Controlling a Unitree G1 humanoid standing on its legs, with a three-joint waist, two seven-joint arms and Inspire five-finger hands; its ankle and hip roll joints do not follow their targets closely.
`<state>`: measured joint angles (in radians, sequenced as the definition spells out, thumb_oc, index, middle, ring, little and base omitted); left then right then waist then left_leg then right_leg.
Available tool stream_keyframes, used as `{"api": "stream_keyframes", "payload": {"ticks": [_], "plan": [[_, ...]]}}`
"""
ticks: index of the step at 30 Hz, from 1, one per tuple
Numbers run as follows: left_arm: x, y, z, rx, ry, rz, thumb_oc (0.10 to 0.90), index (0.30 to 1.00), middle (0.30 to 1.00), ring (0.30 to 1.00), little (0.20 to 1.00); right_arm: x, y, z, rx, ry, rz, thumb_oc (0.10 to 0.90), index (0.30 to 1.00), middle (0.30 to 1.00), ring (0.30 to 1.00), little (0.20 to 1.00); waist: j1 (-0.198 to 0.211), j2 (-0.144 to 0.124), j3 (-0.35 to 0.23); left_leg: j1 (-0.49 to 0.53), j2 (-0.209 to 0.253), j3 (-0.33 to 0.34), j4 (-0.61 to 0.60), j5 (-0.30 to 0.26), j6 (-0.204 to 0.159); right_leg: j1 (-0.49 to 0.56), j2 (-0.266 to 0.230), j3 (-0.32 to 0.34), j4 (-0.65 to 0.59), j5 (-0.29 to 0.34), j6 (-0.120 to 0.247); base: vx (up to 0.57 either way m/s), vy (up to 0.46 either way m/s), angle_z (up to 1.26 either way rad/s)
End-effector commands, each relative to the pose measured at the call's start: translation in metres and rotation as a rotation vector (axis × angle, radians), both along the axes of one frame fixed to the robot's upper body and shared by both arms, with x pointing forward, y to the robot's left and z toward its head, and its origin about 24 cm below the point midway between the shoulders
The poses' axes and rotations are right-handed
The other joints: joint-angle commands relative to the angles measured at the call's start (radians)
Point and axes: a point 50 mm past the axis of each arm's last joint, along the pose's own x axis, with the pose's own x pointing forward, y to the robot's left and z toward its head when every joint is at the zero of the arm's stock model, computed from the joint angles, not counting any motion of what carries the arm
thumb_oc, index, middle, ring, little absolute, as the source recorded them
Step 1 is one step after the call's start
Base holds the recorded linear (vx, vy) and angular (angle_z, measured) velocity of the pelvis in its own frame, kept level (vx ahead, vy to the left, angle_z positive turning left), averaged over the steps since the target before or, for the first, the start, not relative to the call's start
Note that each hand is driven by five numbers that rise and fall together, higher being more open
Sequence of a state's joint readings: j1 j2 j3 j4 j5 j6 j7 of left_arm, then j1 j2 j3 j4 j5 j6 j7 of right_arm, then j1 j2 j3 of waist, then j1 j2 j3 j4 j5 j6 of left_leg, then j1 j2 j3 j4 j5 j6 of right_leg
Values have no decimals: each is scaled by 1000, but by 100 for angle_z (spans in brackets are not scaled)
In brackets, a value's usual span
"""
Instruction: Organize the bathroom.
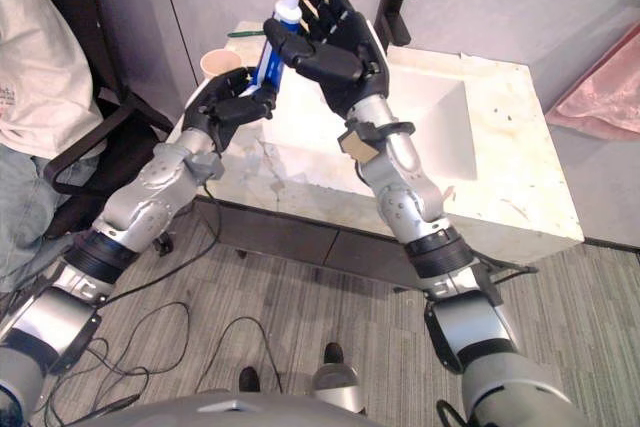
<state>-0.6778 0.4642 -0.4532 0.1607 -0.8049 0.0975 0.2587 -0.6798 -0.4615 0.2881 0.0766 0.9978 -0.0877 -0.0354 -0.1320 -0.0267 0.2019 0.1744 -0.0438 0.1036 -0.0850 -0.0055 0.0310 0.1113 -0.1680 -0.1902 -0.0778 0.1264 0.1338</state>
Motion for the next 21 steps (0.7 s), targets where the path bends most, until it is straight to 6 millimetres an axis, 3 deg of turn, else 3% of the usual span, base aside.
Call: {"api": "stream_keyframes", "payload": {"ticks": [1, 2, 11, 20, 21], "plan": [[11, -20, 92, -60, -339, -41, 400, 300, 300, 300, 300, 1, 10, 44, 49, -168, 45, 455, 382, 382, 382, 382, 25, 7, -131, 42, -8, 60, -2, -86, 0, -133, 56, 21, 84, -42, 50, 0, 0, 0], [10, -20, 92, -59, -340, -40, 400, 300, 300, 300, 300, 1, 10, 43, 47, -161, 46, 400, 300, 300, 300, 300, 24, 7, -132, 42, -8, 60, -2, -85, 0, -134, 56, 21, 84, -42, 49, 0, 0, 0], [9, -18, 93, -64, -345, -23, 400, 300, 300, 300, 300, 0, 13, 29, -4, -133, 61, 400, 300, 300, 300, 300, 19, 9, -126, 41, -9, 66, -2, -84, 1, -140, 54, 23, 92, -42, 50, 0, 0, 0], [9, -15, 93, -58, -354, -16, 400, 300, 300, 300, 300, 0, 9, 28, -6, -137, 42, 400, 300, 300, 300, 300, 14, 10, -119, 46, -9, 69, -2, -84, 2, -149, 53, 29, 103, -39, 49, 0, 0, 0], [9, -15, 93, -58, -351, -17, 417, 326, 326, 326, 326, 0, 9, 29, -6, -143, 40, 400, 300, 300, 300, 300, 14, 10, -118, 47, -9, 69, -2, -84, 2, -149, 53, 29, 104, -39, 49, 0, 0, 0]]}}
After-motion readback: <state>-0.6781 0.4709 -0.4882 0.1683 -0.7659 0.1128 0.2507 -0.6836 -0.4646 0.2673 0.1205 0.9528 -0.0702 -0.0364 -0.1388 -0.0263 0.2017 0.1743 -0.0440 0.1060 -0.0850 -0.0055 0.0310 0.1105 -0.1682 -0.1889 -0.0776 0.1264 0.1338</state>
